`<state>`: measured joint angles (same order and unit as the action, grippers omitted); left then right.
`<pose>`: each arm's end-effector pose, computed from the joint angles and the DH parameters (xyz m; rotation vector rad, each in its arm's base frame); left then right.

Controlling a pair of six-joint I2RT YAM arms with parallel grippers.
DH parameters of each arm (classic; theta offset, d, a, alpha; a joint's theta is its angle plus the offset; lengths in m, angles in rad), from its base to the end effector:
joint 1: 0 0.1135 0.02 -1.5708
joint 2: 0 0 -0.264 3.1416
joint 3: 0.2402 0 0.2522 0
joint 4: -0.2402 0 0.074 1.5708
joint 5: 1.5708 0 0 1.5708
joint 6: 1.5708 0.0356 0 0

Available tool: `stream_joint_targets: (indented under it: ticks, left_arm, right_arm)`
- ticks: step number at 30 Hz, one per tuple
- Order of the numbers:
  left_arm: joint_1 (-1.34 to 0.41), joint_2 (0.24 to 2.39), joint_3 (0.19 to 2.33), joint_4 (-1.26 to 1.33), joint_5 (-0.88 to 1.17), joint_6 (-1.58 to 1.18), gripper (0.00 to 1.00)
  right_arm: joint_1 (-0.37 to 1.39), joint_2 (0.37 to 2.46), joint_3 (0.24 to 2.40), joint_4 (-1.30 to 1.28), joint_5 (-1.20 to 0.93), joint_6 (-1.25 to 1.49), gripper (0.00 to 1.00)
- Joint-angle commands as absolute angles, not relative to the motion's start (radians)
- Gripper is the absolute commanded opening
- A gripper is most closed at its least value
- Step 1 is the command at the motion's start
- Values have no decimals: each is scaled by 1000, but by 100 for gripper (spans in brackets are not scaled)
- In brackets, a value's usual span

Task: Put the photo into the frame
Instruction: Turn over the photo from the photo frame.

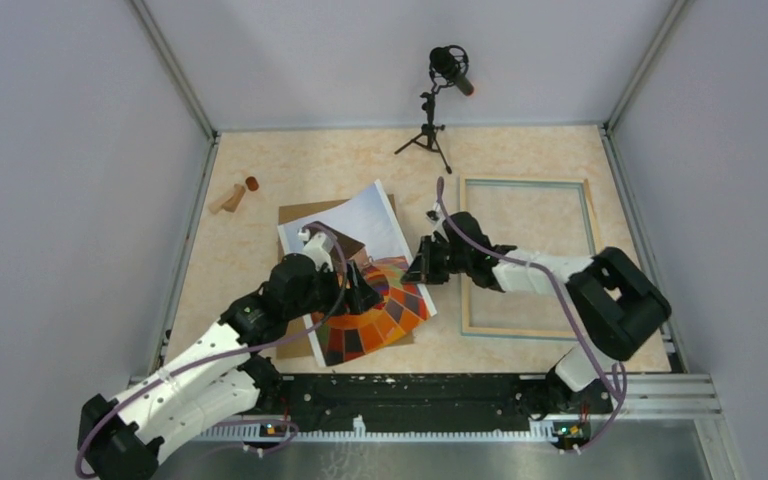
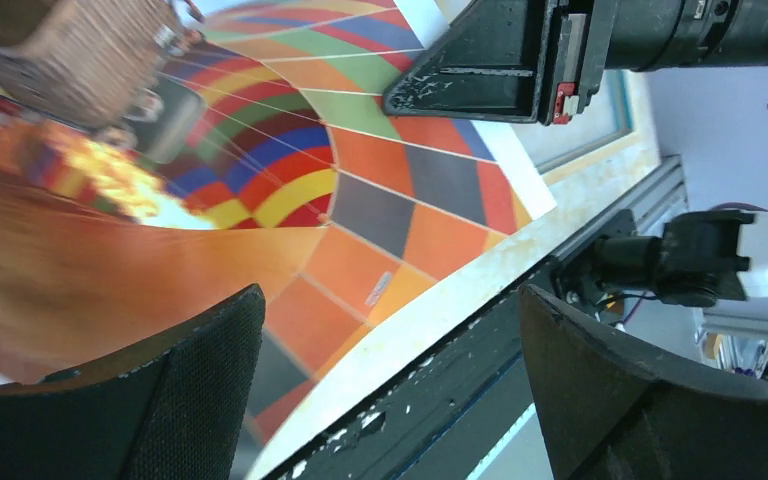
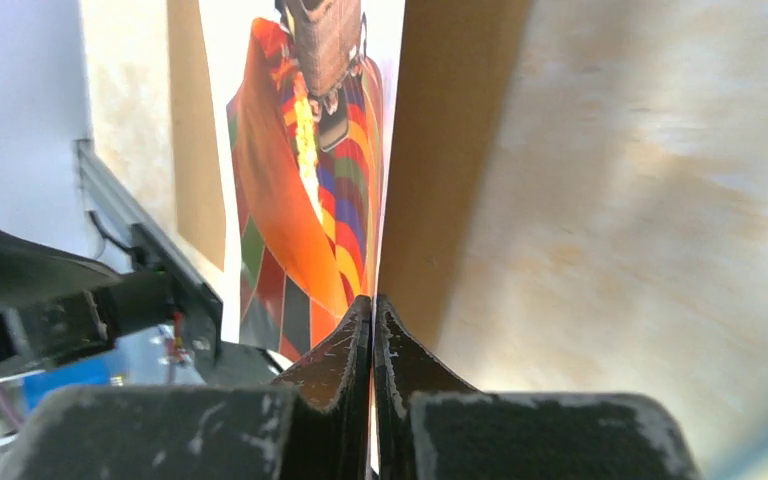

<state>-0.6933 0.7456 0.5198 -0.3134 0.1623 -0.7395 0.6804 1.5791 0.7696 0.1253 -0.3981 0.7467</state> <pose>0.1285 -0.1143 0.2402 0.0523 2.2757 -0.9861 0.2380 0.2104 0.1740 -0.1548 2.4805 1.1462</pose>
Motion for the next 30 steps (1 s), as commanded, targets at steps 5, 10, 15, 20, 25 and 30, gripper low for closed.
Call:
stream_joint_targets:
  ticks: [5, 10, 15, 20, 25, 30]
  left_arm:
    - [-691, 696, 690, -299, 183, -502, 98]
    - [-690, 725, 768, -342, 165, -397, 98]
    - [-691, 713, 799, -349, 134, -314, 98]
    - [-691, 695, 793, -347, 88, -249, 98]
    - [-691, 658, 759, -345, 59, -224, 98]
    - [-697, 635, 744, -352, 53, -221, 98]
  right_arm:
    - [511, 1152, 1017, -719, -21, 291, 0]
    - [472, 976, 1183, -998, 397, 145, 0]
    - [472, 921, 1369, -1120, 699, 6, 0]
    - [472, 916, 1449, -1114, 742, -167, 0]
    - [472, 969, 1361, -1098, 684, -103, 0]
    - [475, 1073, 1200, -1046, 591, 152, 0]
